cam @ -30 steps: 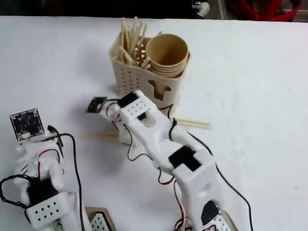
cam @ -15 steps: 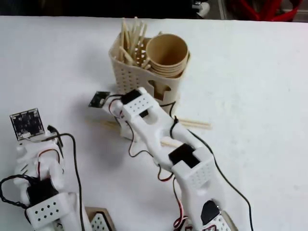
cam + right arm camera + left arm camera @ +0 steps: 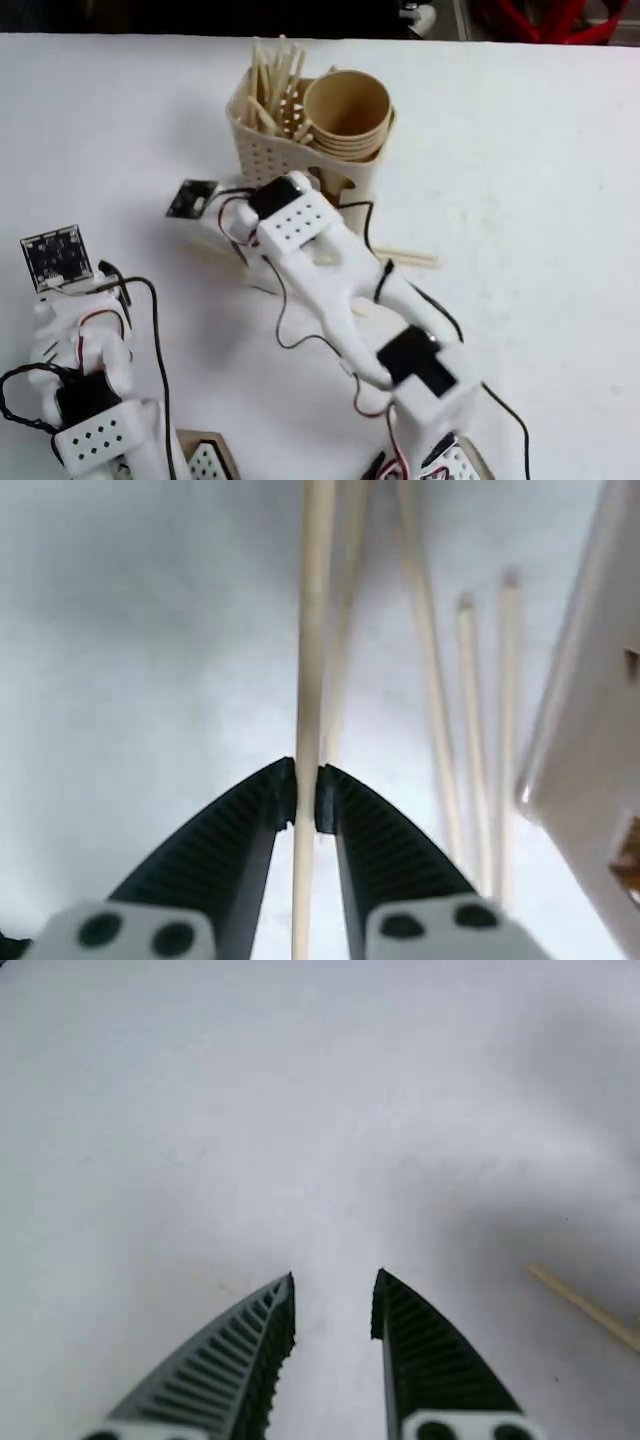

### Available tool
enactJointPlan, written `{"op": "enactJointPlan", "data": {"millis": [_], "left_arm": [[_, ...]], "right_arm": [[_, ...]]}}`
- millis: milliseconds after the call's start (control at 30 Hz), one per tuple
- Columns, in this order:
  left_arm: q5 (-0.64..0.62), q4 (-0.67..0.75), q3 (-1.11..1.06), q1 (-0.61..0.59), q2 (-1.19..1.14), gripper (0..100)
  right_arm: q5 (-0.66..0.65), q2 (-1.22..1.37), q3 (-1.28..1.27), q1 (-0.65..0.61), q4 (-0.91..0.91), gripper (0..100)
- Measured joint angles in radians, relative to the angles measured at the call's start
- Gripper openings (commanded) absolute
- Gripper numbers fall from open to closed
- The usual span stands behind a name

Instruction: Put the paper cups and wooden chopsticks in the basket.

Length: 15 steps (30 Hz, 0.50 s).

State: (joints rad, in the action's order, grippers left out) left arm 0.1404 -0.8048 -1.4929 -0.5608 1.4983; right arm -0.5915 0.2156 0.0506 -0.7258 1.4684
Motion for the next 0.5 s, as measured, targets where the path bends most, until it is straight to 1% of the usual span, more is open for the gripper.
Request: {"op": "enactJointPlan", "data": {"millis": [100,200,300,500], "left_arm": [[0.000,0.000,0.000,0.000,0.000,14],[0.000,0.000,0.000,0.000,0.000,14],[0.000,0.000,0.000,0.000,0.000,14],[0.000,0.000,0.000,0.000,0.000,14]], "right_arm": [[0.017,-0.100,-0.002,0.005,0.008,1.8],[0.069,-0.222,-0.002,-0.002,0.000,1.8],[0.158,-0.362,-0.002,0.002,-0.087,1.8],[0.331,-0.559,-0.002,0.031,-0.358,1.8]]}}
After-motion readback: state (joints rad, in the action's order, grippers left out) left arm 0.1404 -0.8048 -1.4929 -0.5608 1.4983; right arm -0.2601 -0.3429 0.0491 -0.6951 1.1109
